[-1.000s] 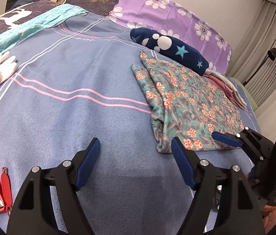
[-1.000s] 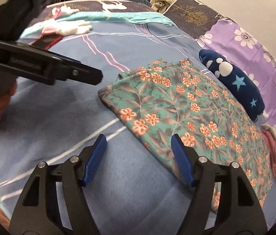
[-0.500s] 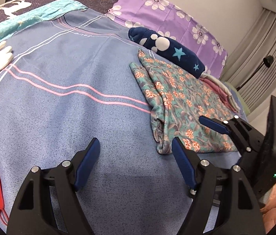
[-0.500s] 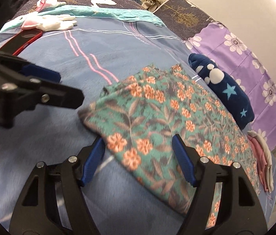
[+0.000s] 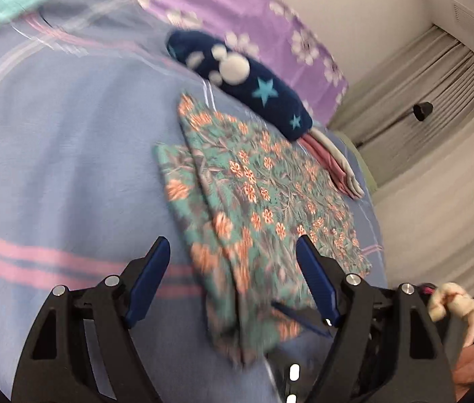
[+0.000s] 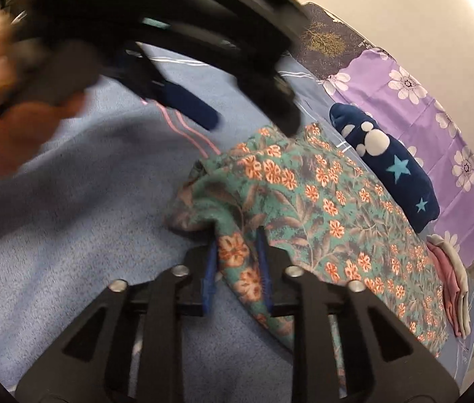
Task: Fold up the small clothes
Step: 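Grasp the folded shirt corners with both grippers and lift it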
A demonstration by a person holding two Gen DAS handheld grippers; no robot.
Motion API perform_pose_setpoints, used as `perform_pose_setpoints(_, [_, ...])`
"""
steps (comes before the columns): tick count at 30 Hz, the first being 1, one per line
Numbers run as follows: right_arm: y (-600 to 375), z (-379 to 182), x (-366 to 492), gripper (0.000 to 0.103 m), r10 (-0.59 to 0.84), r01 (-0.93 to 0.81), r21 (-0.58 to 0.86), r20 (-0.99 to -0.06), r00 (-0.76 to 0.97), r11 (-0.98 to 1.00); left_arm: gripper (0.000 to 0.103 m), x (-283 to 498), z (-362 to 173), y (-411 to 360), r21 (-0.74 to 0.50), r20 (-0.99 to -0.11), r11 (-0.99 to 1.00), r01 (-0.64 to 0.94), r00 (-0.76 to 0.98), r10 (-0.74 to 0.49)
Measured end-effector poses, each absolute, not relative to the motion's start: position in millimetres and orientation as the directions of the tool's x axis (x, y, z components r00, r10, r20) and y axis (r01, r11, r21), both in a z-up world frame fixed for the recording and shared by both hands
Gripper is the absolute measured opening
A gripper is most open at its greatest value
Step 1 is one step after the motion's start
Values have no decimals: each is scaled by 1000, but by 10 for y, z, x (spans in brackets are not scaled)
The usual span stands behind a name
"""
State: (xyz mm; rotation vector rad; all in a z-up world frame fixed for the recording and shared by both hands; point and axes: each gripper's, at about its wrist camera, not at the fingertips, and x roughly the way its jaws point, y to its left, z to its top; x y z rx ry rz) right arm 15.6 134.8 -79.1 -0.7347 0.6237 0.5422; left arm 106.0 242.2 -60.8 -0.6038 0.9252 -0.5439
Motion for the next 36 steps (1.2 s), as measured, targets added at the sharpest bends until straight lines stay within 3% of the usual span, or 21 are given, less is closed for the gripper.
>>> perform_pose_setpoints(3, [1387,-810,158,36,203,-626,-474,-674,711,620,78,1330,-733,2326,-729,-543,661,178,438,-716])
perform_pose_setpoints(6, [1427,-841,186,38,190,-613,-487,-666,722,622,74,1527,-741,2214,-746,-512,626,229,405,-758])
perform_pose_setpoints(8, [1451,-850,198,38,184,-601,-500,-654,734,624,65,1634,-758,2138,-740,-514,628,240,400,-759])
perform_pose_setpoints(10, [1461,-850,211,36,179,-591,-506,-645,743,628,41,1713,-781,2085,-737,-522,636,230,403,-751])
perform_pose_setpoints(11, [1457,-845,213,23,189,-595,-498,-645,740,631,36,1744,-803,2076,-742,-524,634,217,401,-751])
perform_pose_setpoints(13, [1428,-828,231,15,202,-602,-480,-649,733,638,22,1770,-850,2093,-754,-528,631,182,405,-747])
perform_pose_setpoints(27, [1104,-396,224,9,314,-573,-308,-599,737,759,13,1793,-491,1945,-702,-548,682,206,456,-701])
perform_pose_setpoints(36, [558,0,198,7,341,-494,-213,-499,797,843,12,1860,-21,1471,-652,-548,709,269,480,-685])
